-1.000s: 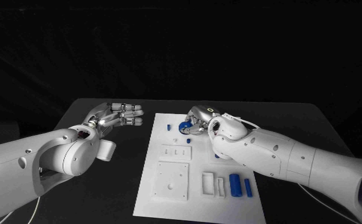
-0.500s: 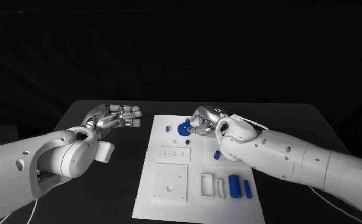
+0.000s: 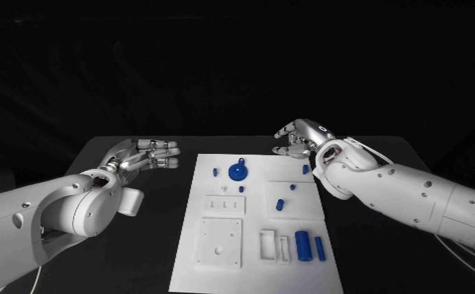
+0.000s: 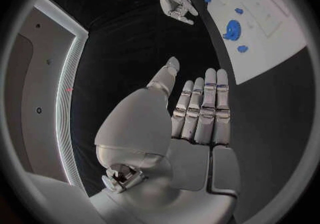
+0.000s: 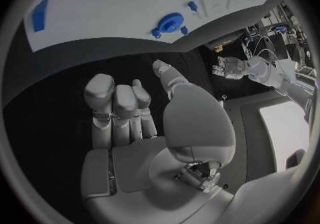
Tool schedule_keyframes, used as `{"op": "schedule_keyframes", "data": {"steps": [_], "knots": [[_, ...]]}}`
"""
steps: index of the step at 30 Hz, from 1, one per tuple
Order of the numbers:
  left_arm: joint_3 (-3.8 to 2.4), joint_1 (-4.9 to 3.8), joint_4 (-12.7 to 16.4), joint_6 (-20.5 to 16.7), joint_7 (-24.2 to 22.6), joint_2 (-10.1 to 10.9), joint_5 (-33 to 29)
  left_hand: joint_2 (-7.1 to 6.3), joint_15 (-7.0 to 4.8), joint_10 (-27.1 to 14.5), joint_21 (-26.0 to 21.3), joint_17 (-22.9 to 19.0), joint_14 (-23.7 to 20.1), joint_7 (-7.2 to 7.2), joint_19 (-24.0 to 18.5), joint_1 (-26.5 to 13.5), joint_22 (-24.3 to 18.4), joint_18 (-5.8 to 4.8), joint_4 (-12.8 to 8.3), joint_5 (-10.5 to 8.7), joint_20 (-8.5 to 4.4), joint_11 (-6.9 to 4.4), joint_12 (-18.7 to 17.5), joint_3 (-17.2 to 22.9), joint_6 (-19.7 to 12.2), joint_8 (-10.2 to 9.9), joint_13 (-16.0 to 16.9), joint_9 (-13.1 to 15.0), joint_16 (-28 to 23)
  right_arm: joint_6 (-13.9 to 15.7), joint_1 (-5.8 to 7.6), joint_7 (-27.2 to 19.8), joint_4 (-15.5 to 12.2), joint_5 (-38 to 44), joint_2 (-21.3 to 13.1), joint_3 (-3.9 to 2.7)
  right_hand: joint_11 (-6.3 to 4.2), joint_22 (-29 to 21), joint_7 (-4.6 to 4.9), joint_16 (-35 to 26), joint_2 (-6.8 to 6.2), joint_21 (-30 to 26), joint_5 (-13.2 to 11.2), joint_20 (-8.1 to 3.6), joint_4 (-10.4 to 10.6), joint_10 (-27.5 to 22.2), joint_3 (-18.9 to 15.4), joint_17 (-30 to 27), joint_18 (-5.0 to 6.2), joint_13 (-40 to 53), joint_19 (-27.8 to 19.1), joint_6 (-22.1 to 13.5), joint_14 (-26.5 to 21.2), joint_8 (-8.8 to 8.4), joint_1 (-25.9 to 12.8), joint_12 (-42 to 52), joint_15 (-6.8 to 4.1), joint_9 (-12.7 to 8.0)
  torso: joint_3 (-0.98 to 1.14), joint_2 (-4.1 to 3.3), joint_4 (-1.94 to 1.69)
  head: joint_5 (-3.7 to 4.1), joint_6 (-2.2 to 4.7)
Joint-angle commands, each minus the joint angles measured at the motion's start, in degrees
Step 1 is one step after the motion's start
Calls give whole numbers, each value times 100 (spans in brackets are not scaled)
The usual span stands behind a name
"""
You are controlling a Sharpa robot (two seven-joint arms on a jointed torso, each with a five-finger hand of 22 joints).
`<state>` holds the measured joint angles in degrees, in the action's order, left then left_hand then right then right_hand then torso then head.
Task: Assemble the parts on the task board
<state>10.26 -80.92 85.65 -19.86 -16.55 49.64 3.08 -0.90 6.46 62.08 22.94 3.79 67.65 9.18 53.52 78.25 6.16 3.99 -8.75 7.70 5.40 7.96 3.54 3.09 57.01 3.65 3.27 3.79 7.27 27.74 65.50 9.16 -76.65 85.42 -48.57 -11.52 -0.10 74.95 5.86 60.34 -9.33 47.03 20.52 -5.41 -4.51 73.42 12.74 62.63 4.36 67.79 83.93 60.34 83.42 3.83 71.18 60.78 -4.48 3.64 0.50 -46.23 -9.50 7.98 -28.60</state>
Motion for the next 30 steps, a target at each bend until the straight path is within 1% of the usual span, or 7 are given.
{"op": "schedule_keyframes", "data": {"steps": [1,10,13,15,19,26,30], "knots": [[-6,-5,-5,174,-137,0,32,32,-53,206,12,3,6,-45,-33,-46,-8,-44,-52,-13,-37,-54,-15,4,27,-8,7,2,-20,-422,-20,-1140,81,-881,-226,-21,-9,561,21,-46,56,-29,289,19,-150,-6,-176,-5,57,-14,151,45,-9,-25,111,-8,38,-1,52,3,45,38,1],[-3,-4,-31,294,-155,4,133,79,-147,563,75,10,168,-76,0,-155,23,-133,-260,-10,-141,-171,-15,111,62,-7,8,3,78,-786,-109,-1713,372,-1365,-646,-39,-4,551,16,-111,210,-92,453,14,-517,-43,-506,2,37,-62,132,34,-9,-27,174,-68,36,-2,116,15,73,76,-7],[-3,-3,-38,306,-166,5,141,69,-142,507,86,9,156,-70,-8,-178,30,-137,-304,-9,-141,-151,-15,121,55,-7,8,3,83,-823,-179,-1752,434,-1402,-690,-41,-3,551,18,-114,211,-94,456,15,-526,-44,-519,2,38,-63,131,26,-9,-28,177,-70,37,-2,138,15,82,77,-18],[-3,-3,-45,318,-178,4,146,61,-135,426,89,9,151,-65,-13,-186,31,-135,-318,-10,-137,-128,-13,115,51,-7,9,3,85,-848,-245,-1770,480,-1413,-701,-41,0,551,18,-120,220,-97,461,17,-542,-51,-549,4,42,-70,131,14,-8,-24,187,-79,39,0,125,14,76,96,-25],[-2,-2,-58,344,-192,4,149,33,-96,79,84,8,119,-39,-36,-139,27,-103,-310,-13,-96,-30,-10,35,30,-8,9,2,77,-856,-354,-1771,595,-1248,-665,-42,5,541,29,-141,206,-138,466,20,-561,-77,-569,-7,51,-95,122,-29,-15,-25,204,-113,42,0,160,11,81,95,-33],[-1,-1,-76,370,-202,1,151,15,-86,-41,90,6,118,-27,-43,-69,25,-87,-245,-15,-82,0,-9,-26,9,-8,8,1,78,-860,-471,-1723,865,-1145,-520,-42,19,537,48,-171,194,-174,485,33,-537,-101,-676,-15,66,-127,121,-131,-17,-28,215,-147,52,-1,123,11,47,115,-57],[0,1,-85,372,-203,1,152,7,-78,-61,86,5,102,-25,-50,-62,22,-87,-233,-17,-76,7,-12,-32,4,-8,7,1,69,-868,-510,-1697,1030,-1122,-435,-42,24,534,55,-182,194,-193,494,38,-527,-111,-720,-18,78,-135,121,-174,-18,-26,219,-154,56,0,138,6,32,109,-72]]}}
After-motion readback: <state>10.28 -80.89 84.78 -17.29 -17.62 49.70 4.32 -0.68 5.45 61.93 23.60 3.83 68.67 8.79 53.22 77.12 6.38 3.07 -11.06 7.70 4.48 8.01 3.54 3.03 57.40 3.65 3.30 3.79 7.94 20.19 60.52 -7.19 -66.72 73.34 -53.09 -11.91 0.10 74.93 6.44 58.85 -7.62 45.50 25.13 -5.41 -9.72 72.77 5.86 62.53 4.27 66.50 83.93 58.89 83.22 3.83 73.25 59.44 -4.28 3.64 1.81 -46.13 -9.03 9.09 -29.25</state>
